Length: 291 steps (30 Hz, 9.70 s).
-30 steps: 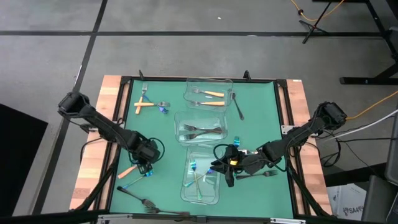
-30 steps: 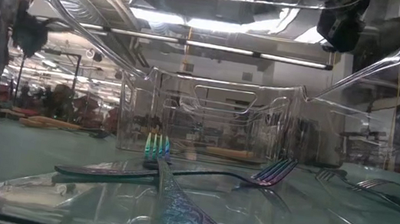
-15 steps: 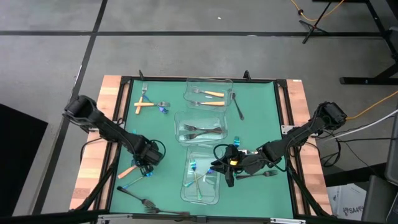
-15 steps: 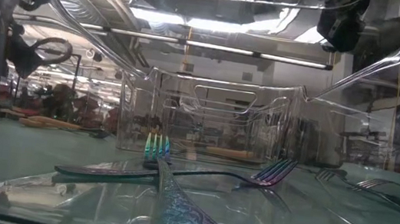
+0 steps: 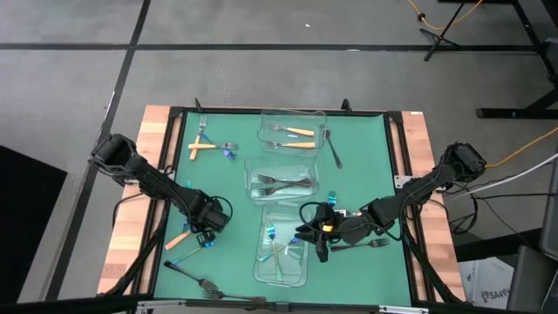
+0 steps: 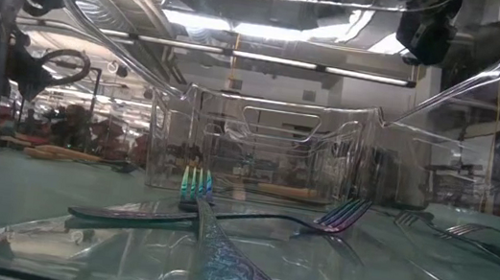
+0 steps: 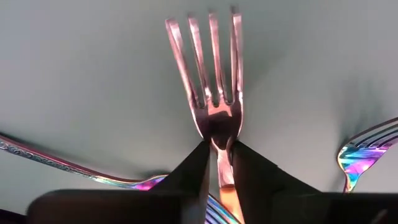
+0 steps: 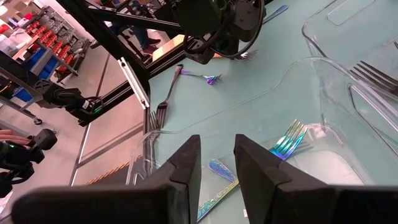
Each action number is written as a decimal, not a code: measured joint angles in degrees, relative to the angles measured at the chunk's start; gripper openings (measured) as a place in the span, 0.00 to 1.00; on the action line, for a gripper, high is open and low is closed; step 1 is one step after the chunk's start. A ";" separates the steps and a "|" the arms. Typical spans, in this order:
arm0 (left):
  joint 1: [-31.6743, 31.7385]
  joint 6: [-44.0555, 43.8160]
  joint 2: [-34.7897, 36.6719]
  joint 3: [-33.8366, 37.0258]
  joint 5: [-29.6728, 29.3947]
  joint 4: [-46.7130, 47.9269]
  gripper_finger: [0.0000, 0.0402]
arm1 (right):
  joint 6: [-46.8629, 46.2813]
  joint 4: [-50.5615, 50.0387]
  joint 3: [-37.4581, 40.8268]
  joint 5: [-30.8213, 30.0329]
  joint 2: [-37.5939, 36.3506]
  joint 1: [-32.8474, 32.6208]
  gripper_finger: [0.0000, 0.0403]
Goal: Sort silverware by color (type)
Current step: Put the yellow fork into the top transparent bin, then put the black fork into the middle transparent bin
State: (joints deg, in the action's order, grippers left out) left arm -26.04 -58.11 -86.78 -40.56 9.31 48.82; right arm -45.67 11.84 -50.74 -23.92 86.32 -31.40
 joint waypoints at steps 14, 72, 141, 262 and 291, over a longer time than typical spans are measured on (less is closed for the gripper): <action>0.00 -0.68 0.00 0.00 -0.66 -0.50 0.04 | 1.12 0.02 0.00 0.00 0.02 0.00 0.22; 2.01 15.73 0.26 -41.27 -45.82 -2.67 0.04 | 11.55 0.55 0.00 -13.12 0.02 1.92 0.22; 9.53 25.72 -7.02 -41.16 -53.18 -35.58 0.07 | 30.97 9.24 0.02 -10.53 0.02 13.48 0.04; 2.29 26.60 -6.95 -41.16 -41.62 -5.97 0.08 | 70.18 -35.87 -23.12 37.97 22.62 68.13 0.06; 2.29 26.60 -6.95 -41.16 -41.62 -5.99 0.08 | 70.18 -35.76 -23.12 37.90 22.64 68.13 0.28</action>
State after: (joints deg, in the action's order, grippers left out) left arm -23.75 -31.51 -93.73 -81.71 -32.32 42.83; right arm 24.51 -23.92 -73.87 13.98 108.97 36.73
